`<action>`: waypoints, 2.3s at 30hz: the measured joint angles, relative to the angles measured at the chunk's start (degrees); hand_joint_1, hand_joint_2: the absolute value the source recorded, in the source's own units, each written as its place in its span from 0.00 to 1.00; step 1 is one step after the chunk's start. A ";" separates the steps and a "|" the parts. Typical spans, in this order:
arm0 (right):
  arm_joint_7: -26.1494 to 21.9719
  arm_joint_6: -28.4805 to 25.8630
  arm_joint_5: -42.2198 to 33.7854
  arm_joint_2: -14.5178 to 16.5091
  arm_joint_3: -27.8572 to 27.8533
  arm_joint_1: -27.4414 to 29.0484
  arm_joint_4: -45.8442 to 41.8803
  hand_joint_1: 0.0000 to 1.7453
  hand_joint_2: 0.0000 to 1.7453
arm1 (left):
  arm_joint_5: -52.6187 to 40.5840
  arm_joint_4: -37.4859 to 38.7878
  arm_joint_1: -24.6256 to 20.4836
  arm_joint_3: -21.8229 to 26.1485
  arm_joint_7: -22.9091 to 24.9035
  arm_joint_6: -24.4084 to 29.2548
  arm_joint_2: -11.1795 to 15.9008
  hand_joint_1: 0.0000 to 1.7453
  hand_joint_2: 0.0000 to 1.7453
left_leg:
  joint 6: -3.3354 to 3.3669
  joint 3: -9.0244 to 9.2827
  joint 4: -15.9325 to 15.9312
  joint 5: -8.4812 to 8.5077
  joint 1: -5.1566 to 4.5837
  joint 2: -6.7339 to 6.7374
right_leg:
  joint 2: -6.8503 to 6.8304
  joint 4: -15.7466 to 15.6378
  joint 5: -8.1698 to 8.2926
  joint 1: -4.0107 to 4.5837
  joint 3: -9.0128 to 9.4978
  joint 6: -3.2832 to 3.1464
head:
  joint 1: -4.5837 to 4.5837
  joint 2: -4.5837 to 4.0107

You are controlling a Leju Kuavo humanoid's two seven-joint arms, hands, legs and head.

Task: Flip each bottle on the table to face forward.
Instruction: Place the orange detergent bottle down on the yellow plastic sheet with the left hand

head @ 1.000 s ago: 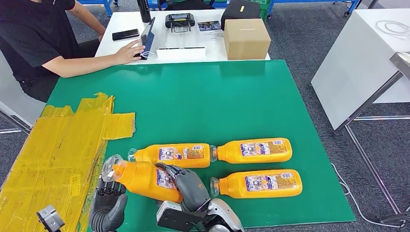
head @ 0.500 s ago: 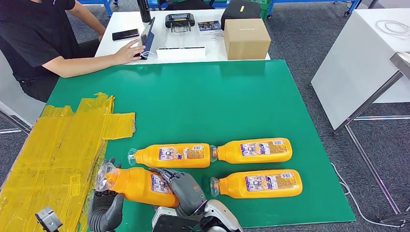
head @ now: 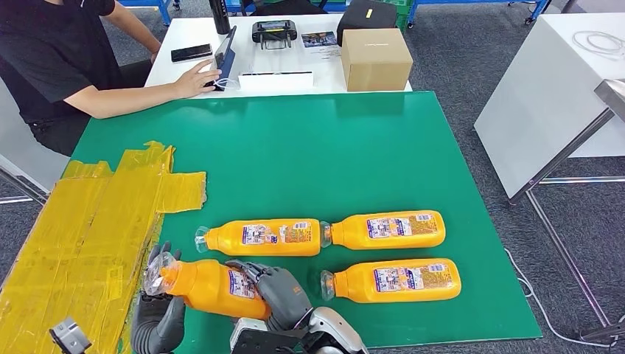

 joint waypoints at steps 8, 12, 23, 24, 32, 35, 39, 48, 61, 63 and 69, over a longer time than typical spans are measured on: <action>0.36 0.01 -0.62 -0.01 0.11 -0.30 1.28 1.00 1.00 | 0.44 -0.88 0.18 -0.68 1.21 0.50 -0.02 0.00 1.00 | 0.00 0.00 0.00 0.00 0.00 0.00 | 0.00 0.00 0.00 0.00 0.00 0.00 | 0.01 0.00; 0.37 0.04 -0.68 0.01 0.18 -0.47 1.78 1.00 1.00 | 0.44 -1.27 0.41 -1.16 1.86 0.73 -0.08 0.00 1.00 | 0.00 0.00 0.00 0.00 0.00 0.00 | 0.00 0.00 0.00 0.00 0.00 0.00 | 0.01 0.00; 0.39 0.14 -0.75 0.00 0.55 -0.85 2.74 1.00 1.00 | 0.27 -1.31 0.60 -1.71 2.24 0.95 -0.13 0.65 1.00 | 0.00 0.00 0.00 0.00 0.00 0.00 | 0.00 0.00 0.00 0.00 0.00 0.00 | 0.00 0.00; 0.39 0.17 -0.75 0.01 0.59 -0.90 2.81 1.00 1.00 | 0.13 -1.31 0.61 -1.82 2.26 0.95 -0.14 0.88 1.00 | 0.00 0.00 0.00 0.00 0.00 0.00 | 0.00 0.00 0.00 0.00 0.00 0.00 | 0.01 0.00; 0.54 0.51 -0.71 0.08 0.97 -1.31 3.51 1.00 1.00 | -1.80 -1.32 0.70 -2.34 2.17 0.82 -0.17 1.00 1.00 | 0.00 0.00 0.00 0.00 0.00 0.00 | 0.00 0.00 0.00 0.00 0.00 0.00 | 0.01 0.00; 0.54 0.55 -0.67 0.14 0.98 -1.39 3.69 1.00 1.00 | -1.90 -1.32 0.73 -2.35 2.16 0.82 -0.17 1.00 1.00 | 0.00 0.00 0.00 0.00 0.00 0.00 | 0.00 0.00 0.00 0.00 0.00 0.00 | 0.01 0.00; 0.52 0.66 -0.62 0.16 1.02 -1.47 3.83 1.00 1.00 | -1.91 -1.32 0.74 -2.34 2.16 0.82 -0.17 1.00 1.00 | 0.00 0.00 0.00 0.00 0.00 0.00 | 0.00 0.00 0.00 0.00 0.00 0.00 | 0.01 0.00; 0.43 1.09 -0.48 0.49 1.10 -1.91 4.55 1.00 1.00 | -1.98 -1.36 0.75 -2.34 2.14 1.14 -0.17 1.00 1.00 | 0.00 0.00 0.00 0.00 0.00 0.00 | 0.00 0.00 0.00 0.00 0.00 0.00 | 0.02 0.00; 0.29 -1.16 0.19 0.63 1.09 -1.93 3.94 0.00 0.00 | -1.71 -2.68 1.64 -2.87 2.09 1.61 -0.19 1.00 1.00 | 0.00 0.00 0.00 0.00 0.00 0.00 | 0.00 0.00 0.00 0.00 -0.01 0.00 | 0.01 0.00; 0.31 -1.39 0.19 0.63 1.07 -1.81 3.51 0.00 0.00 | -1.58 -2.81 1.84 -2.96 2.08 1.78 -0.20 1.00 1.00 | 0.00 0.00 0.00 0.00 0.00 0.00 | 0.00 0.00 0.00 0.00 -0.01 0.00 | 0.01 0.00; 0.48 -3.52 0.63 0.17 0.98 -0.83 1.01 0.00 0.00 | -1.11 -3.48 2.43 -3.17 1.67 2.57 -0.19 1.00 1.00 | 0.00 0.00 0.00 0.00 0.00 0.00 | 0.00 0.00 0.00 0.00 -0.02 0.00 | 0.01 0.00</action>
